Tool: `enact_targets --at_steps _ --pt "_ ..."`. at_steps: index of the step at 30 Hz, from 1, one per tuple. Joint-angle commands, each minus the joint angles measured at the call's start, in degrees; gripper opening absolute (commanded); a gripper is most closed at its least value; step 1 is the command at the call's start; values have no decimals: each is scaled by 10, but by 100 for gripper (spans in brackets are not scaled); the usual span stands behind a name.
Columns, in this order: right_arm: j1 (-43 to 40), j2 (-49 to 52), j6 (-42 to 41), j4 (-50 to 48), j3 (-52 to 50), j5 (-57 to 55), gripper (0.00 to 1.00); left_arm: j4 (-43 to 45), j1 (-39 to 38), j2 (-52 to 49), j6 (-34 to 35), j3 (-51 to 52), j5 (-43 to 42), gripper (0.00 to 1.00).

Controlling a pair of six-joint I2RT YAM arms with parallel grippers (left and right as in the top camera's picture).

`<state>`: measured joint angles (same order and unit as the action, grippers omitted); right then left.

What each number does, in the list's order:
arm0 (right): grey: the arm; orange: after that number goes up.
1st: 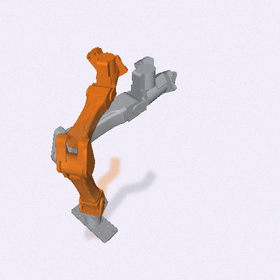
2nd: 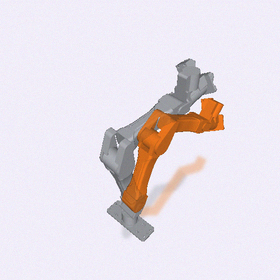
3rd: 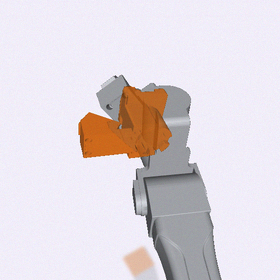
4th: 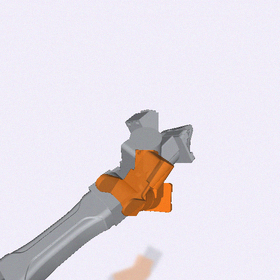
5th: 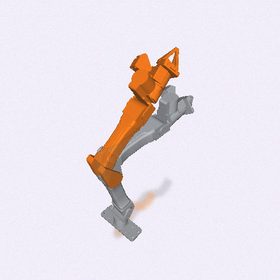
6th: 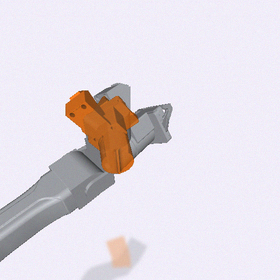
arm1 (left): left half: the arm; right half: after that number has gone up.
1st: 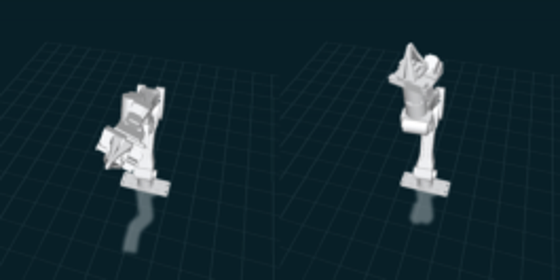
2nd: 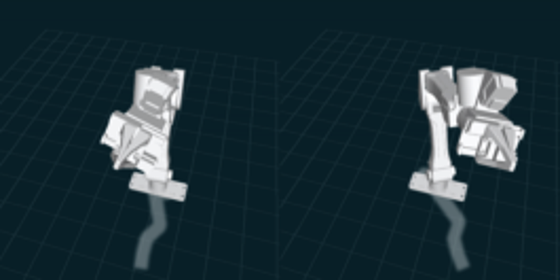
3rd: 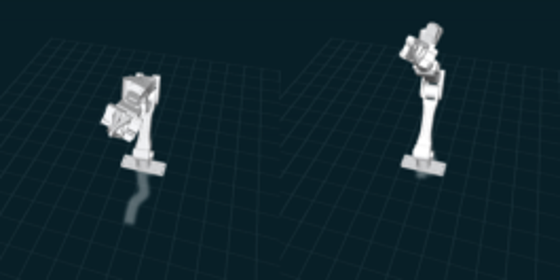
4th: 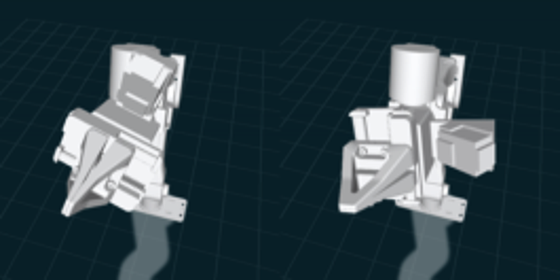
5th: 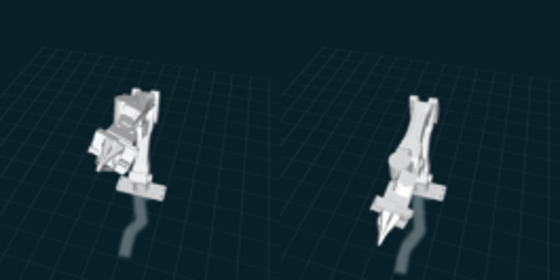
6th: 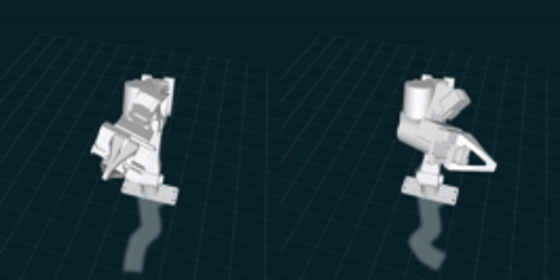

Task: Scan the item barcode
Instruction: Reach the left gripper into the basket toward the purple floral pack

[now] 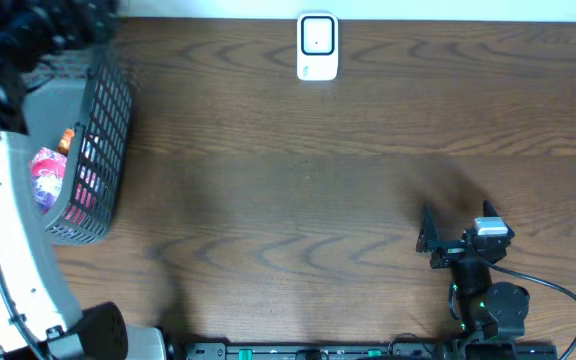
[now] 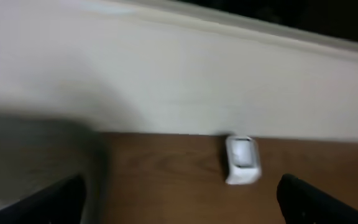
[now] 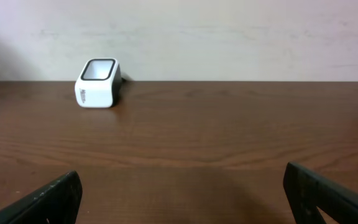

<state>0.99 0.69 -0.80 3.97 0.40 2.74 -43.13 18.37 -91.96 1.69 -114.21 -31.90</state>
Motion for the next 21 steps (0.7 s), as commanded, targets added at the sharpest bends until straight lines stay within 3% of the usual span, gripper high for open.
enact_targets --at_steps 1,4,6,17,21 --pt "-5 -3 4 2 -1 -3 99 -33 54 -4 68 -16 141 98" --pt "-5 -3 4 2 -1 -3 99 -92 94 -25 109 -16 308 98" --pt "-5 -3 4 2 -1 -3 99 -118 113 -42 119 -16 361 98" --pt "-5 -3 4 2 -1 -3 99 -227 129 -111 126 -11 328 98" --pt "-5 -3 4 2 -1 -3 99 -284 130 -151 179 -11 368 98"
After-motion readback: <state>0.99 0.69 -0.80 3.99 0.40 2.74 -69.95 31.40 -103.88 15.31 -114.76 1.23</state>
